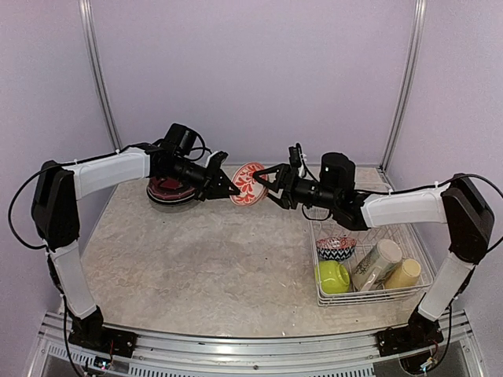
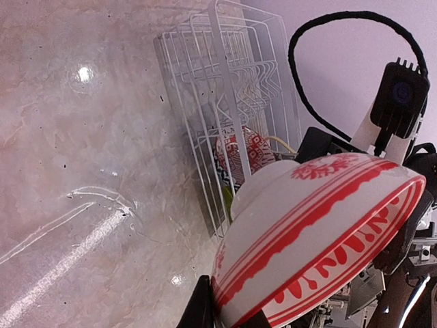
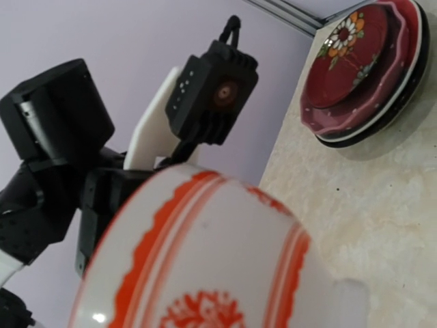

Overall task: Unload the mixed dishes from the dish rack
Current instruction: Pass from the right arm to the left

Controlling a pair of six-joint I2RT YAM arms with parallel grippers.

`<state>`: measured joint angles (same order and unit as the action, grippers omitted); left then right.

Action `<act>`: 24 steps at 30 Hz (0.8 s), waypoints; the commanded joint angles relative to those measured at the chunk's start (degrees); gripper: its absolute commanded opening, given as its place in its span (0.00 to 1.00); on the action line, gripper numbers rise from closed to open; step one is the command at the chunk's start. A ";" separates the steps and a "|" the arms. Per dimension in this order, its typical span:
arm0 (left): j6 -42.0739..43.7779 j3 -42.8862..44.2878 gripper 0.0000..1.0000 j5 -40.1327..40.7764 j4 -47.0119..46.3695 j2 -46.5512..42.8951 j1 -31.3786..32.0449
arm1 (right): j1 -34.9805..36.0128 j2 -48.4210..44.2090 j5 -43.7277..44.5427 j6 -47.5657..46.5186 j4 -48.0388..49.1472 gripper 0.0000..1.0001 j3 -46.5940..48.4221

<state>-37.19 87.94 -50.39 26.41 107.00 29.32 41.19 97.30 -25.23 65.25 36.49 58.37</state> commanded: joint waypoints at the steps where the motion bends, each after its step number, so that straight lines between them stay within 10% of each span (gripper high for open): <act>1: -0.89 2.14 0.00 5.82 3.90 0.91 -1.02 | 1.17 0.28 0.22 -2.06 2.68 0.14 2.05; 17: -1.13 2.69 0.00 24.26 11.80 1.31 -2.21 | 1.11 4.89 9.39 -5.12 -7.33 0.98 6.30; 24: -0.51 3.32 0.00 29.21 13.48 2.43 -3.35 | -0.42 0.16 13.90 -13.86 -19.04 1.00 6.76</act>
<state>-37.63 89.76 -25.58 38.68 108.66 26.55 41.65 101.82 -15.68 58.17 26.30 63.99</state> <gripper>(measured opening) 0.043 0.997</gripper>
